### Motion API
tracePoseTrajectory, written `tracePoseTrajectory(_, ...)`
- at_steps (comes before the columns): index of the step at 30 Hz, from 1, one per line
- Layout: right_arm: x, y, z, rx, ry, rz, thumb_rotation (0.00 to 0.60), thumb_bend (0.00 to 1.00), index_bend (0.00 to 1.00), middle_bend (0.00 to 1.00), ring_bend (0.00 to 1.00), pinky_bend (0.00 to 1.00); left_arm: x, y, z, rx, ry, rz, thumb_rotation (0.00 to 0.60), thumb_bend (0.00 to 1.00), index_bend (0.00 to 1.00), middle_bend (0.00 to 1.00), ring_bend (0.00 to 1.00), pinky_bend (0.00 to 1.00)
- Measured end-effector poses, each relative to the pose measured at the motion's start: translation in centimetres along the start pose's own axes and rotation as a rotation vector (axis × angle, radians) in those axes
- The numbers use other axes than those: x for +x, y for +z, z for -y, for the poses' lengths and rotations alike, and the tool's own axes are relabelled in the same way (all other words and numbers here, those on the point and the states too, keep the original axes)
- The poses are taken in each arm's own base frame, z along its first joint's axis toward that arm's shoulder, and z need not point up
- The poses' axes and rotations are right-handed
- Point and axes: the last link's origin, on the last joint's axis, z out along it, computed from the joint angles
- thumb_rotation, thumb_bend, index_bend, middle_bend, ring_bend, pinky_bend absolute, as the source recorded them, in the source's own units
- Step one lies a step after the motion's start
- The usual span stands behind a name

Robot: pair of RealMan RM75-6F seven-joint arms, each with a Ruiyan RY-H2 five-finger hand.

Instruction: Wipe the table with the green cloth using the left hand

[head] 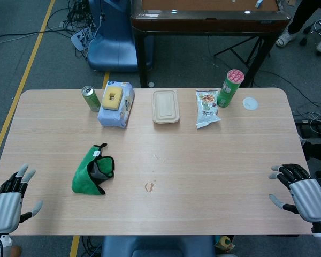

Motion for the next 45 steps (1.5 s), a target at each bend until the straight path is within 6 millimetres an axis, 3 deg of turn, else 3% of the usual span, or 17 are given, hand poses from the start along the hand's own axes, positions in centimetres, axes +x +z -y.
tracePoseTrajectory(9,0.5,-0.1,-0.3,-0.006,-0.002,-0.02,0.6,0.3,0.39,0.29,0.21,0.19,0.1,0.2,-0.3,-0.032,0.007,0.001,0.6,0.19,0.14,0.07,0.11,0.2)
tracePoseTrajectory(15,2.0,0.3,-0.4,-0.006,-0.03,-0.052,0.6,0.3,0.39,0.29,0.21,0.19,-0.1,1.7,-1.1,-0.119,0.003,0.03,0.6,0.19,0.14,0.07,0.11,0.2)
tracePoseTrajectory(24,4.1,0.7,-0.1,-0.012,-0.07,-0.085,0.6,0.3,0.39,0.29,0.21,0.19,-1.6,6.1,-3.3,-0.31,0.055,0.146,0.6,0.19,0.13,0.07,0.09,0.2)
tracePoseTrajectory(34,4.2,0.2,-0.3,-0.034,-0.072,-0.081,0.6,0.3,0.39,0.29,0.21,0.19,-4.9,11.9,-5.7,-0.439,0.178,0.293,0.6,0.19,0.04,0.02,0.06,0.18)
tracePoseTrajectory(45,4.1,0.0,-0.6,-0.051,-0.071,-0.073,0.6,0.3,0.39,0.29,0.21,0.19,-8.4,15.0,-6.9,-0.444,0.235,0.396,0.6,0.19,0.03,0.02,0.06,0.18)
